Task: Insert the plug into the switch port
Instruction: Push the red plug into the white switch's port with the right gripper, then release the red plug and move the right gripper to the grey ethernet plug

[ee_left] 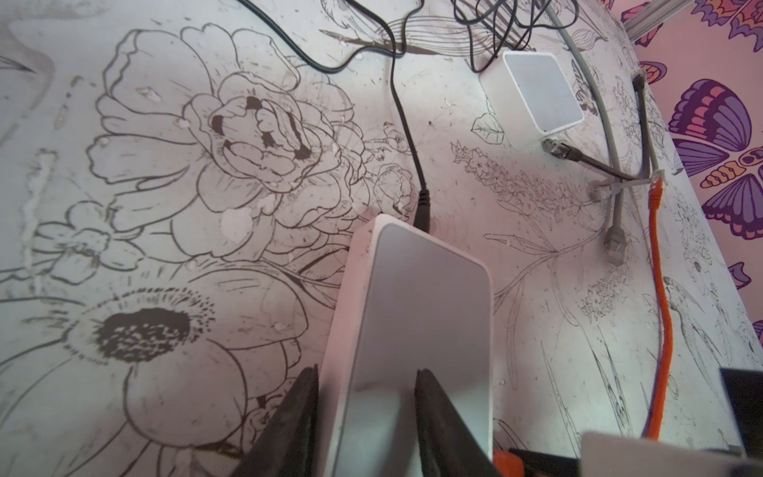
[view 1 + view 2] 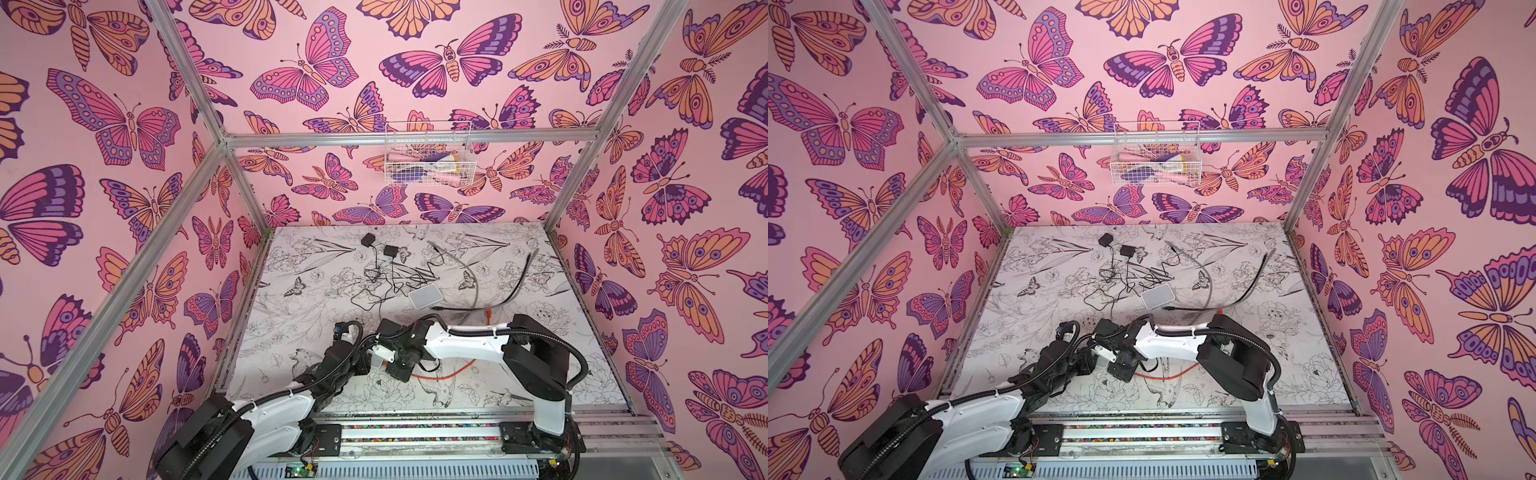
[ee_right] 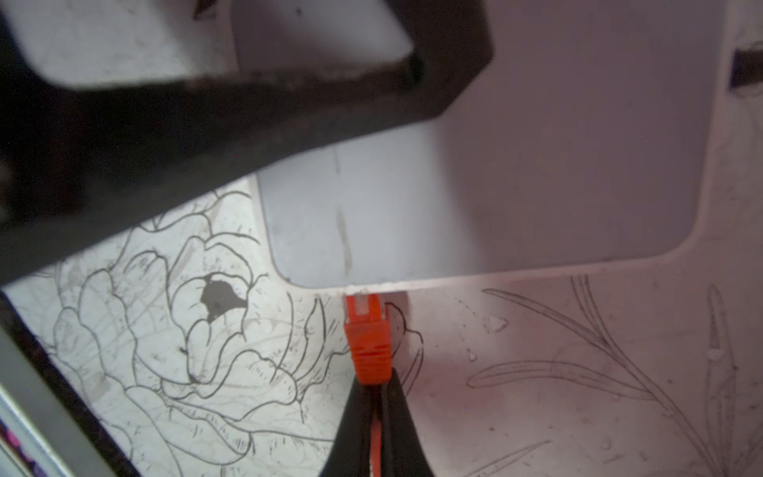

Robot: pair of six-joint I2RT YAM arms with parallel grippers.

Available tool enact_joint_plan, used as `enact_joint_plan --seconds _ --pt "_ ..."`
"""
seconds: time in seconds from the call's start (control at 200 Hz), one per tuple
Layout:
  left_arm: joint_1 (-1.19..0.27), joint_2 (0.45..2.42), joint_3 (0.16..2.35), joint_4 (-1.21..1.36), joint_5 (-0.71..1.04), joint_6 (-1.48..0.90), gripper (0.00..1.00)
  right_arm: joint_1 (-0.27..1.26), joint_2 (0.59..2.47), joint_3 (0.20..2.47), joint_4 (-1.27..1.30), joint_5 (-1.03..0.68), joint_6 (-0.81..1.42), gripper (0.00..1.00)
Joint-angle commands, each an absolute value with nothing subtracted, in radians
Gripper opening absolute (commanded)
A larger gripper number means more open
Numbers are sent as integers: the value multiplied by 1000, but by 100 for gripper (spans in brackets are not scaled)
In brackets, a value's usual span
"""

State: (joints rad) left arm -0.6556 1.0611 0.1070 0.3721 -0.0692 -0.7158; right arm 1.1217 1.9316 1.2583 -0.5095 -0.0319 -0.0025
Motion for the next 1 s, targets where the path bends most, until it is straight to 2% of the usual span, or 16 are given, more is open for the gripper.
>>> enact_joint_plan --seconds 0.0,0.1,0.21,0.281,0.466,0.606,0.746,0.927,0.997 --pt "-704 1058 117 193 61 -662 47 1121 1853 1226 -161 -82 11 7" --pt "-665 1044 157 136 41 -636 53 1119 1797 1150 -180 -79 20 16" --pt "-584 1012 193 74 44 -623 57 1119 1728 1068 -208 -58 40 20" --pt "-537 979 202 74 64 -623 60 1120 1677 1009 -210 -37 55 27" --pt "-482 874 271 -9 35 -605 66 1078 1486 878 -230 133 139 36" --pt "-483 822 319 -34 98 -556 67 939 1362 849 -281 193 178 46" --pt "-519 812 376 -43 156 -557 66 763 1314 878 -367 158 168 48" --pt "-641 778 377 -39 141 -551 67 595 1385 897 -444 233 70 48" --pt "-675 769 376 -36 136 -546 67 521 1443 931 -482 138 70 47"
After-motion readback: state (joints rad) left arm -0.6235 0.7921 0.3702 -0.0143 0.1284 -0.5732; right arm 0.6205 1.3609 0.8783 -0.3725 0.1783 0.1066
